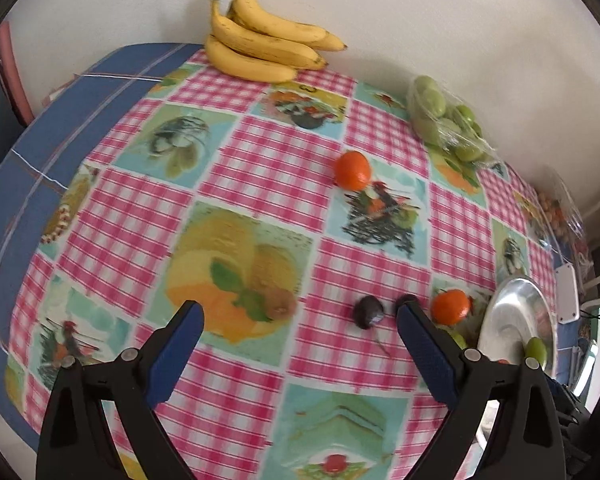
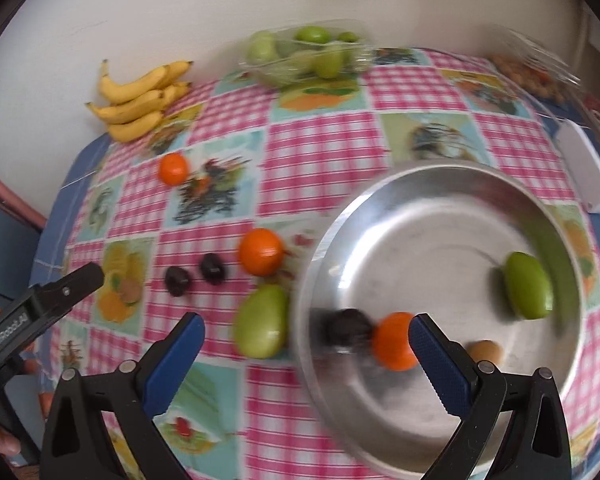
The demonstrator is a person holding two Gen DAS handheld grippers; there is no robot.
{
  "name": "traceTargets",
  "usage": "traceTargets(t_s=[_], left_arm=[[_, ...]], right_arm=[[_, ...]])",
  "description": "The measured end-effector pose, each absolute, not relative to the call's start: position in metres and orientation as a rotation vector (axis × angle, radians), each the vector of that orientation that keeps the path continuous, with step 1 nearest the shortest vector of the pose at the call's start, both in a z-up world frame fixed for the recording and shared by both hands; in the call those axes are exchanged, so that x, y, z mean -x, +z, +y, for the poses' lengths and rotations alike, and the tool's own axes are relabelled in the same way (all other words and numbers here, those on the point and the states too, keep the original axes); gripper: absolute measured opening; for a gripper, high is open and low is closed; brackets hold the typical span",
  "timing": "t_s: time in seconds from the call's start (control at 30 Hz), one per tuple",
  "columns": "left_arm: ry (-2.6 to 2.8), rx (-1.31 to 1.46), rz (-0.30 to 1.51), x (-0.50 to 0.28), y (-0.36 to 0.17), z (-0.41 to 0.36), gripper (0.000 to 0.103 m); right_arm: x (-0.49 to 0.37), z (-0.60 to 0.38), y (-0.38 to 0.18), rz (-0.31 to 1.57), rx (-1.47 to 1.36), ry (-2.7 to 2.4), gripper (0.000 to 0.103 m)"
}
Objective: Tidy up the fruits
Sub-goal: 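Withdraw both tools from the bowl toward the fruit on the tablecloth, then grasp the brown kiwi with the left tool while the right tool grasps the light green pear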
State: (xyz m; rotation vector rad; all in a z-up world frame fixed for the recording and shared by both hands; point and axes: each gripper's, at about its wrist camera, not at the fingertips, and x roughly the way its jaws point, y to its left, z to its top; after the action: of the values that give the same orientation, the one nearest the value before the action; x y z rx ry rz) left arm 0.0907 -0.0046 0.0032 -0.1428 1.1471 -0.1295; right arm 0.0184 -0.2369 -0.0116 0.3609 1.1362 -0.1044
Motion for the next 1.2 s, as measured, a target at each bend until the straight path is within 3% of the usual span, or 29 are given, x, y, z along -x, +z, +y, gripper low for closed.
traceTargets(t_s=[0.4,0.43,0.57,0.67,1.0,1.2], left_arm=[[-0.036,0.226,1.184,-0.100,-0.006,0.052,0.097],[-0.037,0.231,1.192,-0.100,-0.008,0.053,0.097],[-0.050,0.230,1.228,-0.104,-0.016,0.049,0.097],[-0.067,0.211,1.263,-0.107,-0.025,0.042,0.097],[-0.122,0.165,1.281,-0.114,-0.031,0.023,0.096],[-0.158,0.193,1.303,-0.119,-0.039,0.019,0.073]], right_arm=[[-0.037,-0.185,-0.011,1.140,-0.308,0.001,0.101],[-0.038,-0.185,-0.013,1.144,-0.306,-0.009,0.099],[-0.037,-0.190,-0.020,1.172,-0.301,-0.052,0.074],[-0.038,-0.196,-0.024,1.183,-0.324,-0.061,0.048],[-0.039,-0.197,-0.028,1.211,-0.278,-0.117,0.040],[-0.041,-0.194,-0.026,1.211,-0.279,-0.101,0.038]])
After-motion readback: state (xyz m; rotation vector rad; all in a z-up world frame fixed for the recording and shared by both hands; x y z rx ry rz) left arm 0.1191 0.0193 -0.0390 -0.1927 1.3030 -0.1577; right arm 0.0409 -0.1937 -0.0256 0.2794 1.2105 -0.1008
